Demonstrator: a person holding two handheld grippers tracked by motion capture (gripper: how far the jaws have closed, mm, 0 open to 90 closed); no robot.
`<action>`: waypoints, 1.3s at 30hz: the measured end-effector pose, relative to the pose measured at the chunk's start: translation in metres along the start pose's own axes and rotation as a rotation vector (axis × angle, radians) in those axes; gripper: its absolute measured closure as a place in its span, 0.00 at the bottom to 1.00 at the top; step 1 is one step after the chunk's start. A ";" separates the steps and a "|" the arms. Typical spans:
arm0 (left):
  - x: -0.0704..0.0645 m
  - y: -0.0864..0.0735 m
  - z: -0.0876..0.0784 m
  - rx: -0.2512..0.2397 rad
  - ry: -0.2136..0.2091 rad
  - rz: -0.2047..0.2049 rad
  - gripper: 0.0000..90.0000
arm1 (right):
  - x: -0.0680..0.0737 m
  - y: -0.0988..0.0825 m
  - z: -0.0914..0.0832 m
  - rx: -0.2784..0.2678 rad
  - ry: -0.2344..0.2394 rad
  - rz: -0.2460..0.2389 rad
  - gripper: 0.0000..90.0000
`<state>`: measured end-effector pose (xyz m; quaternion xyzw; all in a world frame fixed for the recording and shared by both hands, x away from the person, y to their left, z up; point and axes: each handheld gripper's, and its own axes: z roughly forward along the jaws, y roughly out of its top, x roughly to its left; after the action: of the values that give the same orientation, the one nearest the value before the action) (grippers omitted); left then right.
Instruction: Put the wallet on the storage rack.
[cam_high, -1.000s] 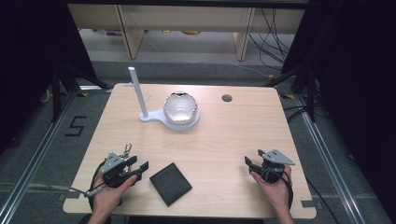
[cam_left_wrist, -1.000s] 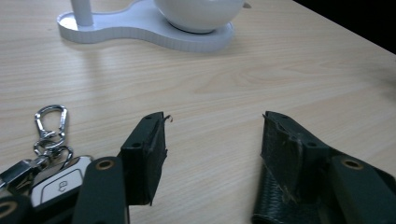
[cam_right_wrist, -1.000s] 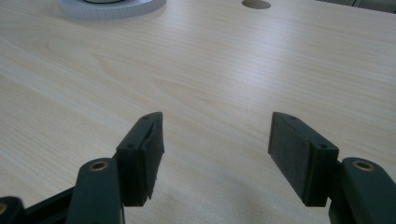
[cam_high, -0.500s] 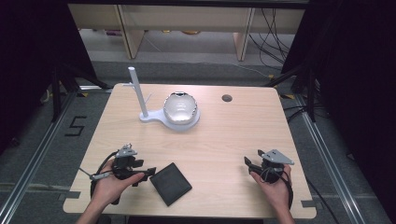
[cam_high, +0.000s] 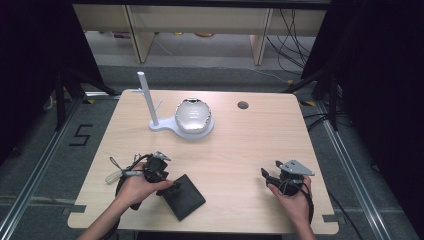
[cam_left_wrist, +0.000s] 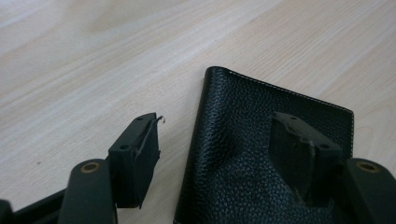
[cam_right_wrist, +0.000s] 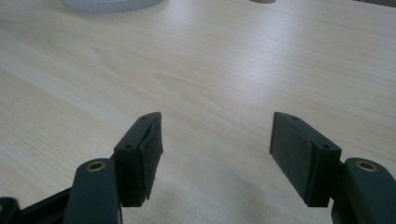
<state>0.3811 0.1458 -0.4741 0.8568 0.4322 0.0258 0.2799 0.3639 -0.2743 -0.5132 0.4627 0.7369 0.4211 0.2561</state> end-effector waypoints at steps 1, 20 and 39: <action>0.001 0.001 0.001 0.029 -0.004 0.021 0.36 | 0.002 0.000 -0.001 0.013 -0.007 0.010 0.39; -0.005 0.004 0.014 0.123 -0.022 0.000 0.38 | -0.001 0.000 0.001 0.003 -0.001 -0.034 0.39; -0.003 0.010 0.016 0.194 -0.053 -0.049 0.37 | -0.001 0.000 0.002 0.014 0.005 -0.035 0.39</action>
<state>0.3912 0.1316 -0.4820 0.8694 0.4459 -0.0458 0.2078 0.3660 -0.2747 -0.5138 0.4502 0.7486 0.4125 0.2583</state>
